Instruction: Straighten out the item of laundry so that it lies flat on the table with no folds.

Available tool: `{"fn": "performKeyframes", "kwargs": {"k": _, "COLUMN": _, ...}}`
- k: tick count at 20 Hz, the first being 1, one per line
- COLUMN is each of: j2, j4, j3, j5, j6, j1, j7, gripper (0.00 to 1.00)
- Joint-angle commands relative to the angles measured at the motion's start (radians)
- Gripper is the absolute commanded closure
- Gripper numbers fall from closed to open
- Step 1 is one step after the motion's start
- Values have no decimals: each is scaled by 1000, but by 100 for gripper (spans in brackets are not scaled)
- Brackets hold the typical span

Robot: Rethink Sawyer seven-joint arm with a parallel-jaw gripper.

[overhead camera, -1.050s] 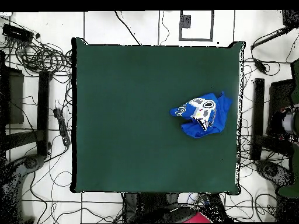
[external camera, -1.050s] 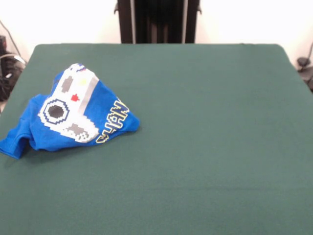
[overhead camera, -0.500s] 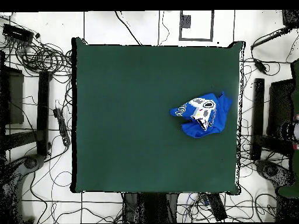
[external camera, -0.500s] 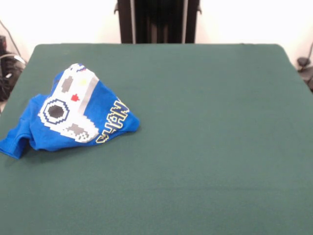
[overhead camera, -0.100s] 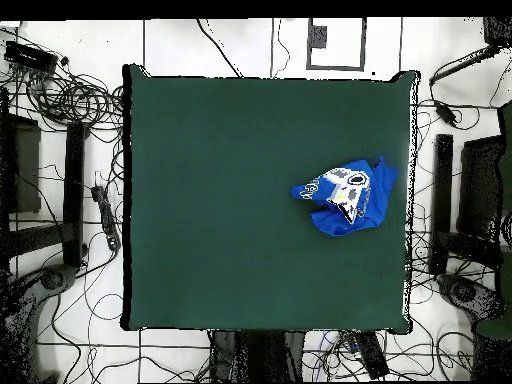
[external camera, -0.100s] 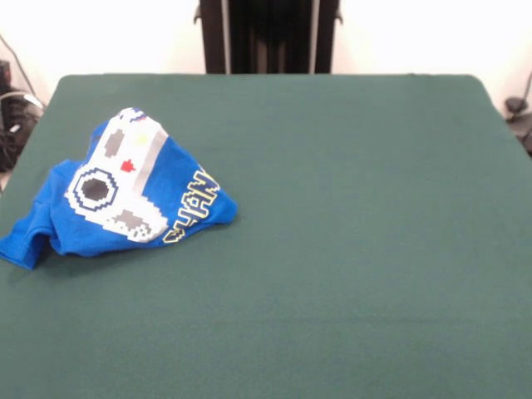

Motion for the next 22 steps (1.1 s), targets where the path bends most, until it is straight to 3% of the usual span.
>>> {"fn": "performKeyframes", "kwargs": {"k": 1, "j2": 42, "j4": 115, "j3": 168, "j5": -49, "j6": -10, "j1": 55, "j7": -78, "gripper": 100}}
{"fn": "performKeyframes", "kwargs": {"k": 12, "j2": 56, "j4": 80, "j3": 160, "j5": -37, "j6": 46, "j1": 61, "j7": -38, "gripper": 100}}
{"fn": "performKeyframes", "kwargs": {"k": 22, "j2": 65, "j4": 106, "j3": 179, "j5": -27, "j6": -11, "j1": 54, "j7": -14, "gripper": 100}}
